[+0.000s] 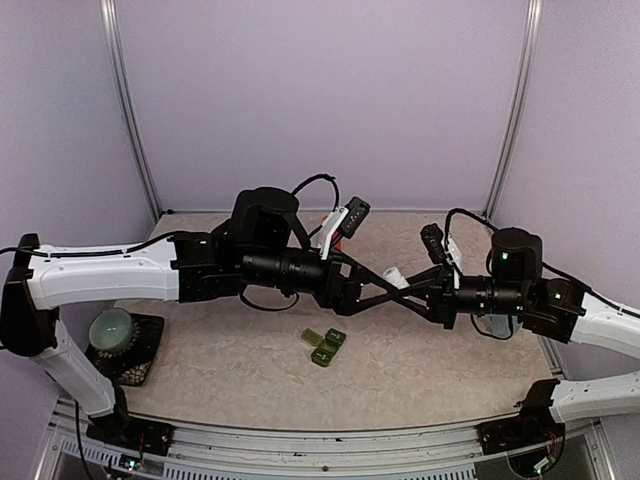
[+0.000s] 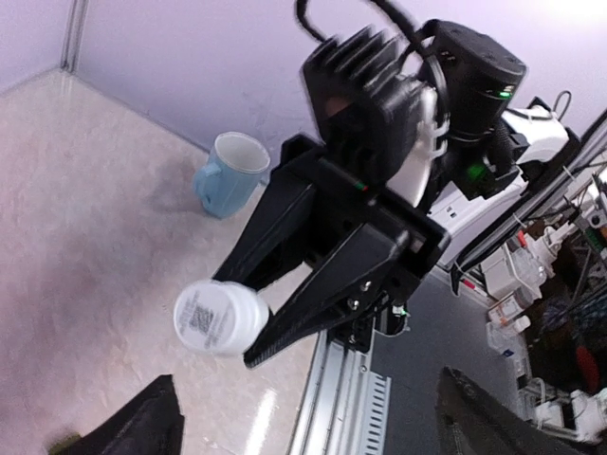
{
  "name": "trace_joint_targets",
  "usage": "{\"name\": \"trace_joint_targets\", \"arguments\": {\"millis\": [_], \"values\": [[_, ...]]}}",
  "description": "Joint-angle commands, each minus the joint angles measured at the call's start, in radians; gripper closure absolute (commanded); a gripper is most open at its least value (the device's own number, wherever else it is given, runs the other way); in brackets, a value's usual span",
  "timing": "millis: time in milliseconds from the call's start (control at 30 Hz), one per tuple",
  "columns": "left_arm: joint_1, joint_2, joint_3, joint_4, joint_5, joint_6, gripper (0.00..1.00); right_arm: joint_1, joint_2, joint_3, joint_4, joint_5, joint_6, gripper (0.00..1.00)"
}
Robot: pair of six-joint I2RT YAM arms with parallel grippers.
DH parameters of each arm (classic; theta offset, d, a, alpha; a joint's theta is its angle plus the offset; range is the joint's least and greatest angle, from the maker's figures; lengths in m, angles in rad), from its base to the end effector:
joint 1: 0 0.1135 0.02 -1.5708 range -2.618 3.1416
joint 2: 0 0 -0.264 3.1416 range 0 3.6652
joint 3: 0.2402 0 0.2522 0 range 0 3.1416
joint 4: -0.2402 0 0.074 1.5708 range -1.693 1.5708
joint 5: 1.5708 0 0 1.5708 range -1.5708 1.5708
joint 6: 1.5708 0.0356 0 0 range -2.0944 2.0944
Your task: Sort the pills into containers
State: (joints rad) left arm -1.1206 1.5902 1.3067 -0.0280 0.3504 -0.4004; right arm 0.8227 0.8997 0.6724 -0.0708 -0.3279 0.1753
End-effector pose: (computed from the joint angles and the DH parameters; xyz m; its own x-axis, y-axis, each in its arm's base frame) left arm 0.1541 -0.3469 0.3336 -0.5079 0.2095 -0.8356 0.8577 0.2130 -0.4679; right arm 0.1351 0.1624 0.2919 -0.3543 -0.1390 -0.9247 -0.8547 0.4495 0.2599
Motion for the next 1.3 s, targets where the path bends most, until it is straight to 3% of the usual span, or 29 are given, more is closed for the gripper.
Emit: {"name": "trace_joint_targets", "arguments": {"millis": [0, 300, 667, 1267], "values": [[0.015, -0.038, 0.022, 0.050, -0.003, 0.064, 0.01, -0.001, 0.022, 0.006, 0.033, -0.148, 0.022, 0.85], [0.019, 0.049, 0.072, 0.057, 0.044, 0.072, 0.01, 0.000, 0.027, -0.007, 0.131, -0.251, 0.059, 0.85], [0.007, 0.036, 0.032, 0.156, 0.130, 0.045, 0.02, -0.002, 0.057, -0.028, 0.161, -0.229, 0.069, 0.85], [-0.001, 0.034, 0.020, 0.134, 0.168, 0.037, 0.23, -0.010, 0.013, -0.039, 0.141, -0.121, 0.062, 0.85]]}}
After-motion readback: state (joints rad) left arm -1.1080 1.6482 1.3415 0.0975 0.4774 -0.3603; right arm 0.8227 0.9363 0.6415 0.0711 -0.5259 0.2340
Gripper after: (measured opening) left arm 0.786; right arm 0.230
